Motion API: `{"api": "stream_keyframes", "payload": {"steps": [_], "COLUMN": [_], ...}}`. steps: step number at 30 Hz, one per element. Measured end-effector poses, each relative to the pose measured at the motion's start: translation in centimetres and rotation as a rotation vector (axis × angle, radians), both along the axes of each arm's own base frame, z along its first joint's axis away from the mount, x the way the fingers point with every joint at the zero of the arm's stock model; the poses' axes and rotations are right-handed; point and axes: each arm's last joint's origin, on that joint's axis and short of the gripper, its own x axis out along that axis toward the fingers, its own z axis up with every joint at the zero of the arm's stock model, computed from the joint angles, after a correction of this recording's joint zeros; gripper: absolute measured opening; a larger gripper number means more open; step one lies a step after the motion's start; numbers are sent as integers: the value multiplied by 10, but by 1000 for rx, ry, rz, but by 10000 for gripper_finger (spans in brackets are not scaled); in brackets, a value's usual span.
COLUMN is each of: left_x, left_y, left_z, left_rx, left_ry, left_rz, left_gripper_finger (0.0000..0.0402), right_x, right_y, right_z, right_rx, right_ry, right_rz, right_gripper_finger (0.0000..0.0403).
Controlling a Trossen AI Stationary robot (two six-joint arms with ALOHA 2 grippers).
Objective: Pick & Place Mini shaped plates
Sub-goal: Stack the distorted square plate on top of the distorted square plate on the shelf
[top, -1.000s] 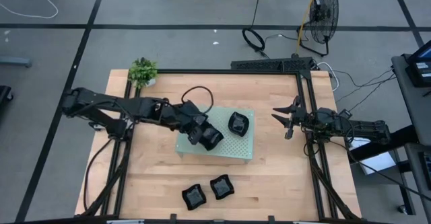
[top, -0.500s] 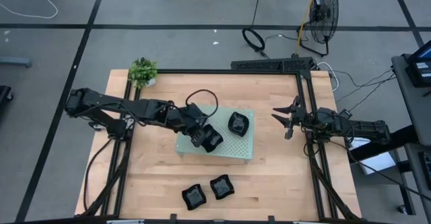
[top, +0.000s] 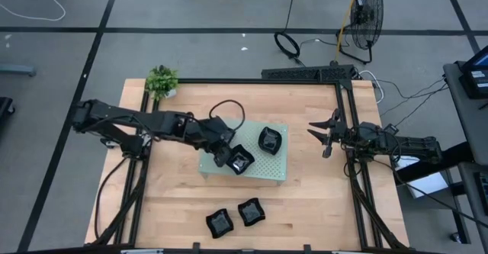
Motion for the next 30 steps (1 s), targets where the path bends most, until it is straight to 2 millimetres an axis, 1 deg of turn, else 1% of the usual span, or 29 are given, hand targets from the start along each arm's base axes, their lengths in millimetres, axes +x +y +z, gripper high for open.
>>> {"api": "stream_keyframes", "payload": {"steps": [3,6,9,12,16,18,20,22,24,27,30], "left_x": [-7,-15,-21,-25,-19,-7,6,19,30,41,42], "left_y": [-3,-16,-38,-65,-105,-122,-135,-146,-154,-162,-170], "left_z": [10,19,22,23,17,12,4,-10,-19,-31,-53], "left_rx": [-39,-78,-99,-55,-4,-32,-31,-39,-64,-99,-115], "left_ry": [-40,-73,-89,-128,-222,-276,-217,-79,43,205,344], "left_rz": [-47,-125,-207,-240,-231,-248,-277,-293,-290,-265,-201], "left_gripper_finger": [81,78,73,73,72,72,72,72,72,81,99], "right_x": [0,0,0,0,0,0,0,0,0,0,0], "right_y": [0,0,0,0,0,0,0,0,0,0,0], "right_z": [0,0,0,0,0,0,0,0,0,0,0], "right_rx": [0,0,0,0,0,0,0,0,0,0,0], "right_ry": [0,0,0,0,0,0,0,0,0,0,0], "right_rz": [0,0,0,0,-1,0,0,0,0,-1,-1], "right_gripper_finger": [102,102,102,102,102,102,102,102,102,102,102]}}
